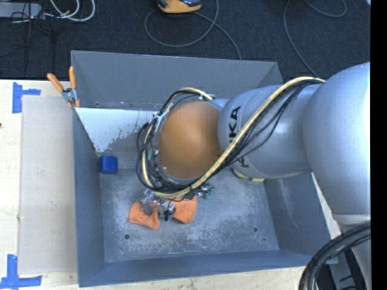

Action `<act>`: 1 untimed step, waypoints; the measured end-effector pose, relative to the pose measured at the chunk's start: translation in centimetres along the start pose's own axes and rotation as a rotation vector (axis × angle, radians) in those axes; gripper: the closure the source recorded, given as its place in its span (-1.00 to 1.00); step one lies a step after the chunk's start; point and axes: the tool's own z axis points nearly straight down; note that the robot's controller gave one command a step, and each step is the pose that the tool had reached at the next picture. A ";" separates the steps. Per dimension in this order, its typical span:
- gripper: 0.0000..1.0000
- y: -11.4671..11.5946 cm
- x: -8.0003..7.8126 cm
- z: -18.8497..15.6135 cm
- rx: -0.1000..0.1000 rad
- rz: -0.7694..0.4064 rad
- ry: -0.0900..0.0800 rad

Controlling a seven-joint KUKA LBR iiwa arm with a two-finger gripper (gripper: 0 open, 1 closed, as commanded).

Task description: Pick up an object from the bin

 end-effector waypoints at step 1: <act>1.00 0.1 1.4 -3.7 -0.007 -0.050 0.007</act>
Offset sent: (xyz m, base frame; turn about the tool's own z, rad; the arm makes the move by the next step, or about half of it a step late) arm 0.0330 -0.0021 0.0638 -0.0166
